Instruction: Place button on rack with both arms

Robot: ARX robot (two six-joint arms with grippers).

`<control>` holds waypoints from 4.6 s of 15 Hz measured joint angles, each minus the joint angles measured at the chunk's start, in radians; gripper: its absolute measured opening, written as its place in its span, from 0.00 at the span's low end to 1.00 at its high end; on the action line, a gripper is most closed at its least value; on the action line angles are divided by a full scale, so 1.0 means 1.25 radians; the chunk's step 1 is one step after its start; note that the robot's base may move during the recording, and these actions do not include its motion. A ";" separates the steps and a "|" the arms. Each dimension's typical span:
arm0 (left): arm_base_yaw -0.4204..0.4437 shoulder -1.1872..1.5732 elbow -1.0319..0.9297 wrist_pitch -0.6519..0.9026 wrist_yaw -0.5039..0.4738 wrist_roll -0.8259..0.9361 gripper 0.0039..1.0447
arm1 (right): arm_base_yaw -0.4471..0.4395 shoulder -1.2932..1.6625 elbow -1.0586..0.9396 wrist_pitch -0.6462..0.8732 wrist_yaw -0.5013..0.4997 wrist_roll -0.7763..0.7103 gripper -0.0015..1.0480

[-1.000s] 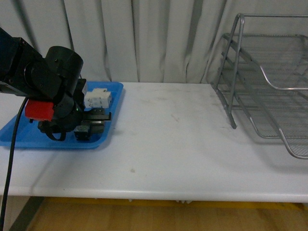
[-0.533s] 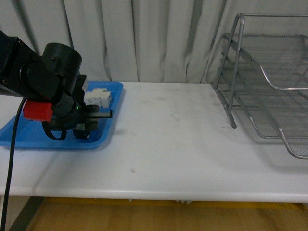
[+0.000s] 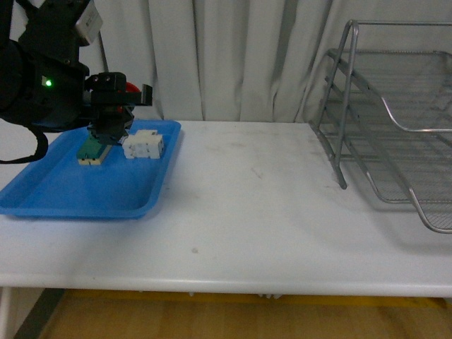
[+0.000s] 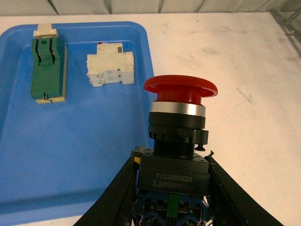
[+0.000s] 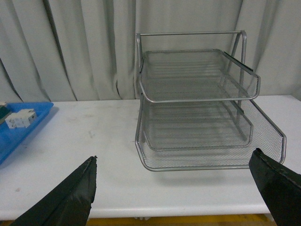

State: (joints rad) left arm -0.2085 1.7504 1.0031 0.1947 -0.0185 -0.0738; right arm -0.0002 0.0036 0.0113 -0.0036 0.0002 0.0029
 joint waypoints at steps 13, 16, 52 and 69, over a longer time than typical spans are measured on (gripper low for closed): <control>-0.008 -0.084 -0.144 0.068 0.035 0.013 0.34 | 0.000 0.000 0.000 0.000 0.000 0.000 0.94; -0.008 -0.093 -0.155 0.067 0.035 0.015 0.34 | 0.000 0.000 0.000 0.000 0.000 0.000 0.94; -0.346 0.256 0.324 -0.207 -0.056 0.031 0.34 | 0.000 0.000 0.000 0.000 0.000 0.000 0.94; -0.311 0.098 0.222 -0.123 0.001 -0.023 0.94 | 0.000 0.000 0.000 0.000 0.000 0.000 0.94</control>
State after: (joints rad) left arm -0.5976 1.8732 1.2812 0.0410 -0.0170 -0.1032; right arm -0.0002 0.0036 0.0113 -0.0036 0.0006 0.0029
